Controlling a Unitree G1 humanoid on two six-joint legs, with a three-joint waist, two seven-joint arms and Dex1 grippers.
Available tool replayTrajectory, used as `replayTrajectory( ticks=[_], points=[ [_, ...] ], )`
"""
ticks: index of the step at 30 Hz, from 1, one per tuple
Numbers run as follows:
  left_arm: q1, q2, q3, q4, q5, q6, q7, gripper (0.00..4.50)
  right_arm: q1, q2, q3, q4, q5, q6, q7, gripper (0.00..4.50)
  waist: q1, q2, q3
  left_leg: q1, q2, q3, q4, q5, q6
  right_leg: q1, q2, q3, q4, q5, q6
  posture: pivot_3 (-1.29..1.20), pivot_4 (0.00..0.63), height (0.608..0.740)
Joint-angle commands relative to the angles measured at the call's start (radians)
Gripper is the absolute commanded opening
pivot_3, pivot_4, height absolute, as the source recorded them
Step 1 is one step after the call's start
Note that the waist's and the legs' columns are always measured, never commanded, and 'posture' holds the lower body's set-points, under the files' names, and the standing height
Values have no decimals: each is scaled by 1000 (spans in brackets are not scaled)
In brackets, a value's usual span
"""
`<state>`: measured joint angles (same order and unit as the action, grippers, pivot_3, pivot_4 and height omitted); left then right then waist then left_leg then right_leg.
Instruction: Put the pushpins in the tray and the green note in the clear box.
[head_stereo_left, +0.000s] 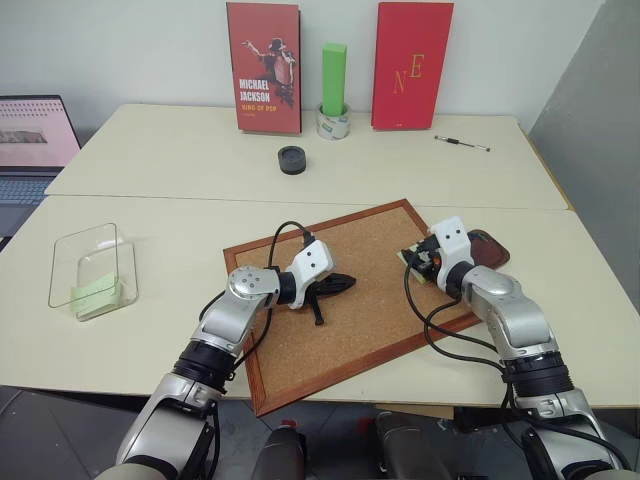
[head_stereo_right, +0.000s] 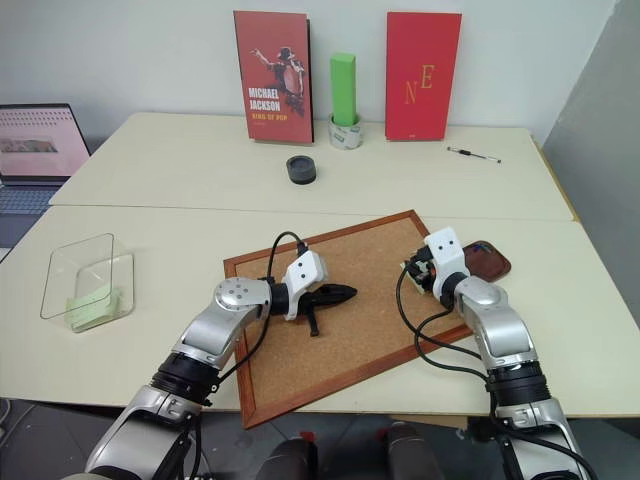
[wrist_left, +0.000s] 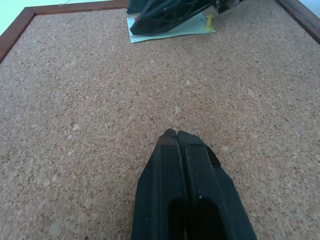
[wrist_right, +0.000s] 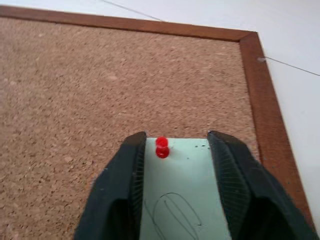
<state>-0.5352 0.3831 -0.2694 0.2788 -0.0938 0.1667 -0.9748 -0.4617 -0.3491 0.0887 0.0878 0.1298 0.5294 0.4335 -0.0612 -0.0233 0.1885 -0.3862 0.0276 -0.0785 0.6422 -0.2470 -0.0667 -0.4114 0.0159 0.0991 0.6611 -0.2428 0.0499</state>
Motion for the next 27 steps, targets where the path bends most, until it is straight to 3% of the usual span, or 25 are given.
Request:
replayTrajectory(
  ticks=[1,6,27],
  points=[
    [10,10,-6,-19,7,1,-14,0,-15,-7,8,-27,-18,-20,9,885,0,0,0,0,0,0,0,0,0,0,0,0,0,0,0,0,150,740],
    [12,13,-7,-21,8,1,-16,0,-21,-4,4,-33,-25,-19,8,49,0,0,0,0,0,0,0,0,0,0,0,0,0,0,0,0,150,740],
    [21,12,-22,-24,17,1,-20,0,17,22,-30,-222,-3,33,-18,49,-4,0,0,0,0,0,0,0,0,0,0,0,0,0,0,0,150,740]
  ],
)
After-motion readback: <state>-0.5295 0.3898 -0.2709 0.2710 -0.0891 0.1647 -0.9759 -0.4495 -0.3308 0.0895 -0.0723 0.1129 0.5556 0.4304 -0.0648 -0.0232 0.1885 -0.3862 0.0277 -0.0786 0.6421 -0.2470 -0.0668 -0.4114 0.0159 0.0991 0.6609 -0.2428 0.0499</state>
